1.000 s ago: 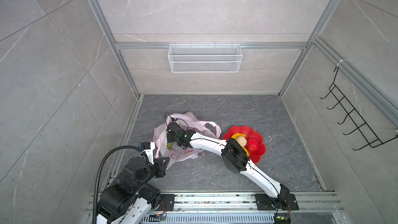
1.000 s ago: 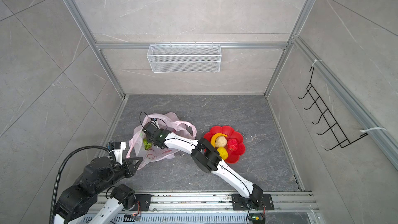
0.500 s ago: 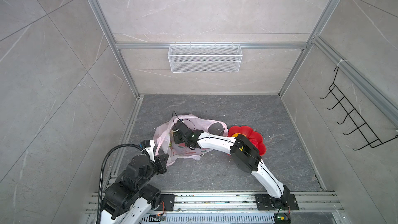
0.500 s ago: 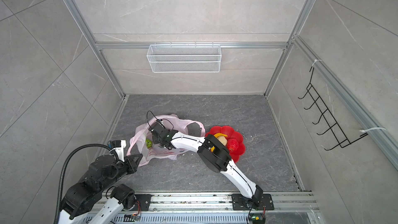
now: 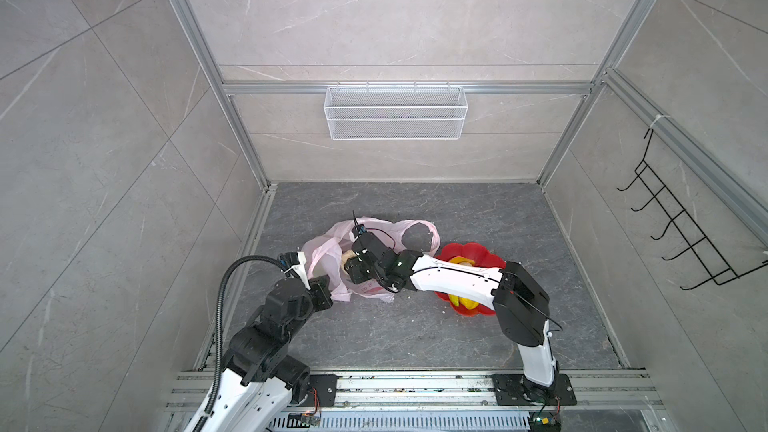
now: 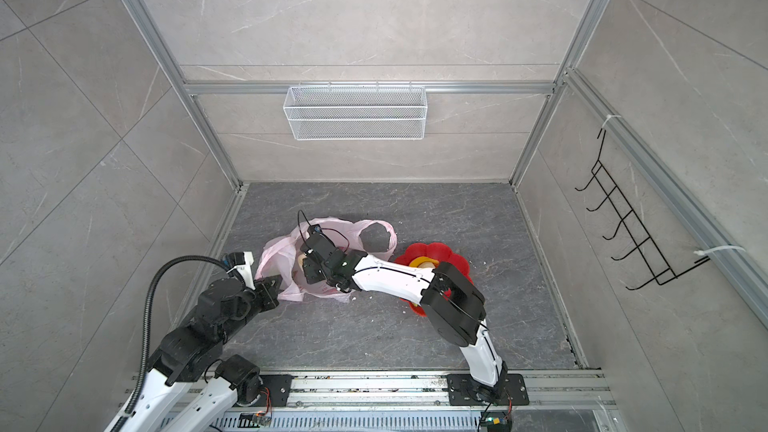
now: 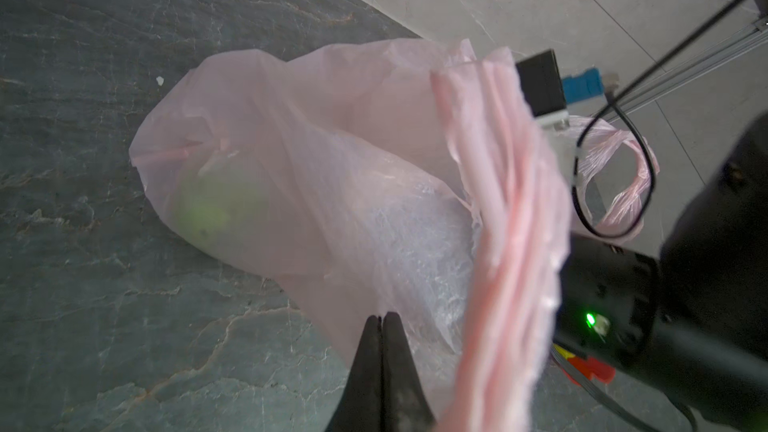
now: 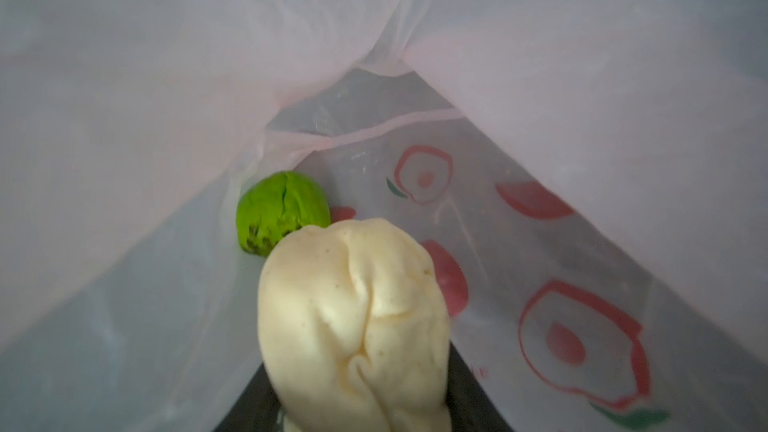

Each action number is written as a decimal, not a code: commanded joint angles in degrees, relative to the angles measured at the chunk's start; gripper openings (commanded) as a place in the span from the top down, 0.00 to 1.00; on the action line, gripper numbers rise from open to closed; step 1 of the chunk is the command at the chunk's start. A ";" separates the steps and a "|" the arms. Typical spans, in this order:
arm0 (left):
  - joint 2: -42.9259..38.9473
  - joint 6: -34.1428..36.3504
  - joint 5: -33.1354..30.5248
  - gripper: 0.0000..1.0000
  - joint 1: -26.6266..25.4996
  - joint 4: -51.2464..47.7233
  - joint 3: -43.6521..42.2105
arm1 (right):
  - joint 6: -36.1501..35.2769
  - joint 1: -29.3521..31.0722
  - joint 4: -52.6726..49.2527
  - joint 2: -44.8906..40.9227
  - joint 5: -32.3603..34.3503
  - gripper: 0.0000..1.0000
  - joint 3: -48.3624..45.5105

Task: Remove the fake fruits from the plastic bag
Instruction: 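Lift the cream fruit out of the bag and carry it to the red plate, then lower the cream fruit onto the red plate and open the right gripper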

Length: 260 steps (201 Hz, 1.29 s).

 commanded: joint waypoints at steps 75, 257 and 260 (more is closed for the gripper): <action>5.53 3.00 -1.45 1.00 -0.16 12.96 -0.41 | 1.51 1.07 -20.04 -31.63 11.15 0.80 -11.97; 10.57 3.73 -3.72 1.00 -0.16 11.33 3.82 | -3.83 -31.87 -18.87 -32.60 13.37 0.77 -27.98; 10.52 3.76 -3.78 1.00 -0.16 11.19 3.85 | -4.25 -32.30 -18.73 -31.83 13.05 0.77 -27.63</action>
